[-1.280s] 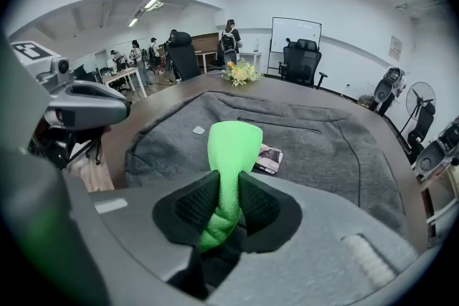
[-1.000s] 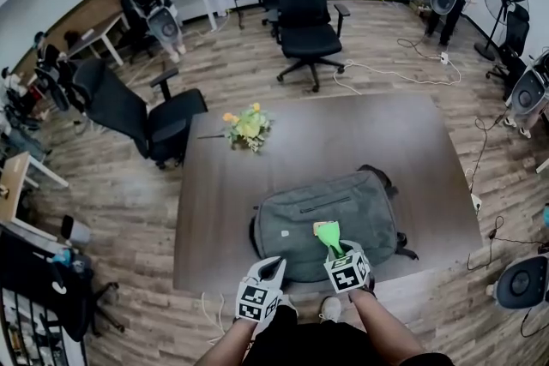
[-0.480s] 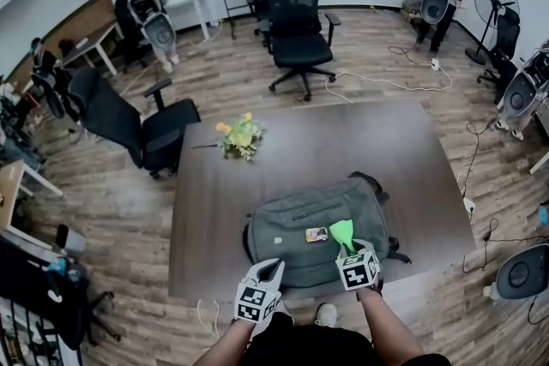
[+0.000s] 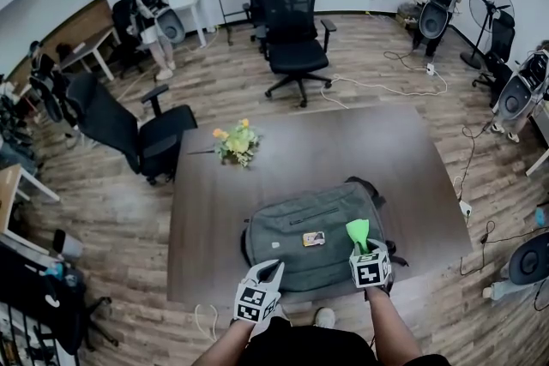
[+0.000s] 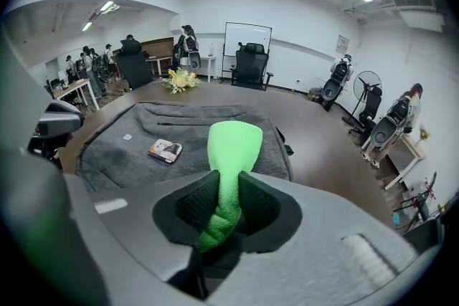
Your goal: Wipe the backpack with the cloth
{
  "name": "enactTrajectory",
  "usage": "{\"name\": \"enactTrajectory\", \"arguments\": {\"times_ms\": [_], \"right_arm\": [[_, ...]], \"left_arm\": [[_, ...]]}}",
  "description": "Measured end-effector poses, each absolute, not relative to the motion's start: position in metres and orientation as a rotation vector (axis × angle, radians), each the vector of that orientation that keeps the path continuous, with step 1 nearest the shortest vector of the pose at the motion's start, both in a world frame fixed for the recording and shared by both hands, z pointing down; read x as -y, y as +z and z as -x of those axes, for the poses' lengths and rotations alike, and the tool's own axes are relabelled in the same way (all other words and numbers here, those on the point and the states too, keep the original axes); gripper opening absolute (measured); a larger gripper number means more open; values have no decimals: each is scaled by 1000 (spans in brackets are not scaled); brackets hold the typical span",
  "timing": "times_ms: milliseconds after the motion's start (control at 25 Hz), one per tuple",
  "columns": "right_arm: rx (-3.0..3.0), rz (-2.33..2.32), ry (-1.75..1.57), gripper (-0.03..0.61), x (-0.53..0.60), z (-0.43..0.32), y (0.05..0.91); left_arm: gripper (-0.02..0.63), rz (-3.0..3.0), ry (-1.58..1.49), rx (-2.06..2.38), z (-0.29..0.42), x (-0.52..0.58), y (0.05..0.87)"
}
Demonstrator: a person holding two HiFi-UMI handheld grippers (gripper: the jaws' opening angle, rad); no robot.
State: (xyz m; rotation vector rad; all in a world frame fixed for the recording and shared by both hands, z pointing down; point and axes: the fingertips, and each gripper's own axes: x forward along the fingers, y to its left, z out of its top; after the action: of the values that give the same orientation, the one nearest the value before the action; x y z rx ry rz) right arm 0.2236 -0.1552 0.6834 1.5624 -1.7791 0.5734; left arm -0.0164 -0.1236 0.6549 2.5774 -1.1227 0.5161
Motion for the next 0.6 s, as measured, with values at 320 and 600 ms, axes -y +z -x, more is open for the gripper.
{"name": "enactTrajectory", "arguments": {"times_ms": [320, 600], "right_arm": [[1750, -1616, 577, 84, 154, -242, 680], [1834, -1637, 534, 84, 168, -224, 657]], "left_arm": [[19, -2582, 513, 1121, 17, 128, 653], [19, -2586, 495, 1139, 24, 135, 648]]}}
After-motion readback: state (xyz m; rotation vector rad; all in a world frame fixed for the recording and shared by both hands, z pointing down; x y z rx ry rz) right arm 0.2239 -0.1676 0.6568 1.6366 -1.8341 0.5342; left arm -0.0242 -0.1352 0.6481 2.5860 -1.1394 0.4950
